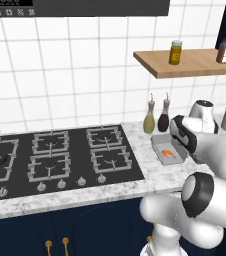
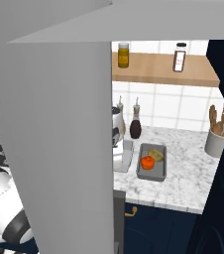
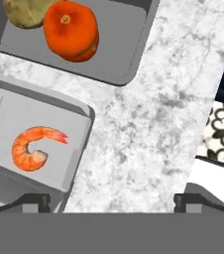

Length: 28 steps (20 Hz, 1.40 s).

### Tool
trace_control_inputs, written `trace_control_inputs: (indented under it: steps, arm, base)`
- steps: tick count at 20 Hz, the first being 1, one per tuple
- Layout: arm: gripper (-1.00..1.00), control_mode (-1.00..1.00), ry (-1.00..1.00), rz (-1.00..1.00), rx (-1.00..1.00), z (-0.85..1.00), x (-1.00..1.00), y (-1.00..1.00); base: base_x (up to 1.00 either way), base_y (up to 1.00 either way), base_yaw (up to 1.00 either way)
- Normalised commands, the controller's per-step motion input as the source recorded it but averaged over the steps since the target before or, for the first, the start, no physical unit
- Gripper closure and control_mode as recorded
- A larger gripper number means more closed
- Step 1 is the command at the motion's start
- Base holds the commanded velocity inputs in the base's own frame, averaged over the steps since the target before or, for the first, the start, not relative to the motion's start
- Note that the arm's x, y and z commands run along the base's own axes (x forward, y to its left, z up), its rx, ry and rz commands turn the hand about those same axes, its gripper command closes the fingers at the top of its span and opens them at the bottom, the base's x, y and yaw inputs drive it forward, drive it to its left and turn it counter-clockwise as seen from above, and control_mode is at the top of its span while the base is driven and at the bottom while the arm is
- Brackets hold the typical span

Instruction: Take the meat container that has the shrimp and place it on the second highest rack of the freezer. Then take the vegetable container that has the potato and squash and place it on the highest rack of the freezer.

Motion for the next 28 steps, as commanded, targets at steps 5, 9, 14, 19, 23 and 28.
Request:
trace_control_inputs:
  steps: [5, 9, 14, 19, 23, 28]
  arm:
    - [-1.0, -1.0, 0.0, -0.08, 0.0, -0.38, 0.39, 0.0]
    - [-1.0, -1.0, 0.0, -0.02, 0.0, -0.41, 0.2, 0.0]
    - [-1.0, -1.0, 0.0, 0.0, 0.0, -0.41, 0.13, 0.0]
    - [-1.0, -1.0, 0.0, 0.0, 0.0, -0.38, 0.04, 0.0]
    - [-1.0, -1.0, 0.0, 0.0, 0.0, -0.05, 0.0, 0.0]
    - [1.0, -1.0, 0.0, 0.0, 0.0, 0.0, 0.0, 0.0]
  base:
    - [0.0, 0.0, 0.0]
    - [0.0, 0.0, 0.0]
    - [0.0, 0.0, 0.0]
    - [0.0, 0.0, 0.0]
    - [0.0, 0.0, 0.0]
    - [0.0, 0.0, 0.0]
